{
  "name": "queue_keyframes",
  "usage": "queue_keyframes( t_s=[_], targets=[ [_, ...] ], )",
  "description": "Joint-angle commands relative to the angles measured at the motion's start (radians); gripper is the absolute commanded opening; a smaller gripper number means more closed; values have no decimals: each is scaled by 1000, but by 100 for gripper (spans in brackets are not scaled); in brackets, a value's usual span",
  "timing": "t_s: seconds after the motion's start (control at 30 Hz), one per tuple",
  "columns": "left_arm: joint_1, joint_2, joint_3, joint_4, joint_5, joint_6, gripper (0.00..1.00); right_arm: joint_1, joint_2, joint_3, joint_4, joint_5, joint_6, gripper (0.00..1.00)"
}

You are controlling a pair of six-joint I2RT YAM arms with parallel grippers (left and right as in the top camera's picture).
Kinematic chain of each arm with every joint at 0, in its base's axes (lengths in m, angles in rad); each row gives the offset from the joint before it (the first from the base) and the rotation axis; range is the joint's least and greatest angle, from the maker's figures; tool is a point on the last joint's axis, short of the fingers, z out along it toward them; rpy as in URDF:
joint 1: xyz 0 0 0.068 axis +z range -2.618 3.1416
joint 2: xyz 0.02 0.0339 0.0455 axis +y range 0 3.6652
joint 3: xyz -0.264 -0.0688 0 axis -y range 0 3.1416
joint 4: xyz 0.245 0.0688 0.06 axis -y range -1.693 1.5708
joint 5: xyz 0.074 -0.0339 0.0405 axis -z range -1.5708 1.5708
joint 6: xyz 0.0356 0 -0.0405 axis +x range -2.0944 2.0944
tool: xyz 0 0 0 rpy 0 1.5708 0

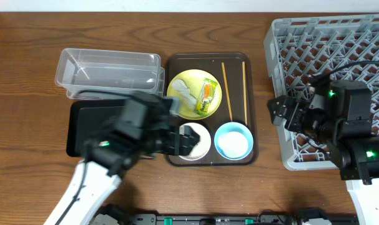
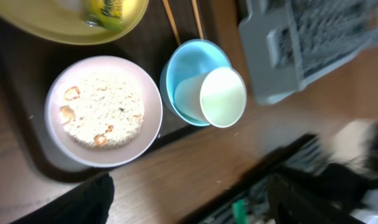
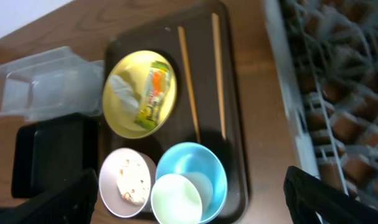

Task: Sort waste into correct bins and load items into the dishwasher rack
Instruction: 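Reach the left gripper to the white rice bowl and grasp it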

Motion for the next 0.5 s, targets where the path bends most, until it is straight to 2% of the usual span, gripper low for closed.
queue_keyframes(
  t_s=[0.0,0.07,0.13,0.3,0.47],
  targets=[
    [-150,100,17,43,-235,-5,78,-8,3,18,-26,18,54,93],
    [-220,172,17,81,-326,-26,75,-7,5,18,-34,18,46,94],
    [-266,246,17,139,-352,-34,73,-7,5,18,-34,14,35,96],
    [-299,406,19,274,-338,-50,63,-7,5,18,-46,0,14,96],
    [-302,471,20,363,-244,-76,58,-7,5,18,-48,0,14,96]
  ],
)
